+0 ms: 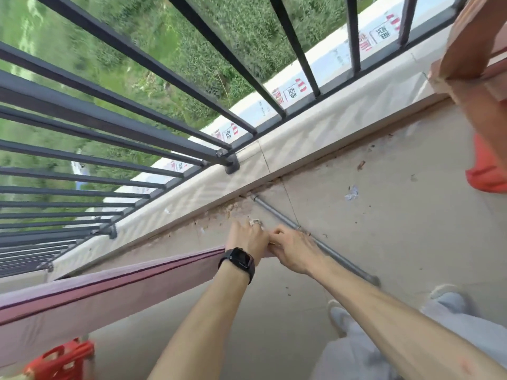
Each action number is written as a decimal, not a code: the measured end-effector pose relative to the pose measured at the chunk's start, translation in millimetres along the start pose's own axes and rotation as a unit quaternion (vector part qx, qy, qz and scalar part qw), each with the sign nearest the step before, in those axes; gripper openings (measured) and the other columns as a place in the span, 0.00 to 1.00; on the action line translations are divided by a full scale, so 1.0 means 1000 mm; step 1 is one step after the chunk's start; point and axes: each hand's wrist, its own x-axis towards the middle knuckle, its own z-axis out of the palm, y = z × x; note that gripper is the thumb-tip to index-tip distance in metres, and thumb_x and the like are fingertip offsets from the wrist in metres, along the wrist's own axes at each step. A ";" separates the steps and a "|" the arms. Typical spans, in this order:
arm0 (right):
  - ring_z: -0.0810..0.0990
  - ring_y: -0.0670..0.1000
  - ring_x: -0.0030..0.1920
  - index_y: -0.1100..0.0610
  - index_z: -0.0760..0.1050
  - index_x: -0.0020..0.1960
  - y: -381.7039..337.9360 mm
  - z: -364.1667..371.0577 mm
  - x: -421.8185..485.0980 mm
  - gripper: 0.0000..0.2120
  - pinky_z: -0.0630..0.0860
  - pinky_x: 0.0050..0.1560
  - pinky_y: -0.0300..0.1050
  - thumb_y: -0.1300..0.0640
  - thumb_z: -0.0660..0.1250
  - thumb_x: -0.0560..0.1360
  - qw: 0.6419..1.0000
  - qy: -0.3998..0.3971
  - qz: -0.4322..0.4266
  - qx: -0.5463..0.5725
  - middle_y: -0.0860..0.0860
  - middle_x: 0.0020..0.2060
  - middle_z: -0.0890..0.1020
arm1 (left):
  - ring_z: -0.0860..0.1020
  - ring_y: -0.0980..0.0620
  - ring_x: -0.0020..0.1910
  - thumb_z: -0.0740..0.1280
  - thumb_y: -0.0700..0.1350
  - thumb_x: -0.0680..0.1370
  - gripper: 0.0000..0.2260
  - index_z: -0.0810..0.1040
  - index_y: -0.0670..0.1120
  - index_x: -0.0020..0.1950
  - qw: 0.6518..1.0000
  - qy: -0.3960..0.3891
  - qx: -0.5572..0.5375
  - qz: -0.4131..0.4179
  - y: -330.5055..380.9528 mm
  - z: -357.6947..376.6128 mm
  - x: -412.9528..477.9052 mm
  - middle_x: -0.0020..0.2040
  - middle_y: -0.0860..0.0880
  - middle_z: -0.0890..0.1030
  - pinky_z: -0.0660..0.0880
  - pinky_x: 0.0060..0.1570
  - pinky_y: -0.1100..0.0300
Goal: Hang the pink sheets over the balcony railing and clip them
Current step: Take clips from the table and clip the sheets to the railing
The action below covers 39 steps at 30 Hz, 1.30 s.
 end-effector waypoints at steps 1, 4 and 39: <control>0.79 0.54 0.55 0.42 0.76 0.62 0.003 0.001 0.001 0.12 0.76 0.51 0.53 0.48 0.60 0.81 0.999 -0.001 0.012 0.032 0.45 0.56 0.77 | 0.77 0.45 0.58 0.59 0.48 0.83 0.11 0.78 0.46 0.58 1.000 -0.006 -0.004 0.013 -0.003 0.001 0.004 0.57 0.46 0.79 0.66 0.46 0.54; 0.76 0.54 0.62 0.43 0.68 0.72 0.016 0.000 0.003 0.24 0.72 0.63 0.51 0.49 0.64 0.77 0.989 -0.002 0.095 0.118 0.49 0.59 0.79 | 0.80 0.45 0.55 0.58 0.52 0.83 0.13 0.78 0.47 0.51 0.998 -0.030 -0.042 0.046 -0.016 -0.003 0.009 0.55 0.46 0.81 0.67 0.43 0.56; 0.83 0.62 0.39 0.53 0.73 0.58 0.032 0.026 0.014 0.10 0.73 0.33 0.51 0.59 0.60 0.77 0.984 0.113 0.035 -0.130 0.52 0.51 0.78 | 0.77 0.45 0.50 0.53 0.52 0.84 0.16 0.77 0.47 0.51 0.998 0.035 -0.036 0.045 -0.011 0.014 0.013 0.49 0.48 0.82 0.61 0.43 0.55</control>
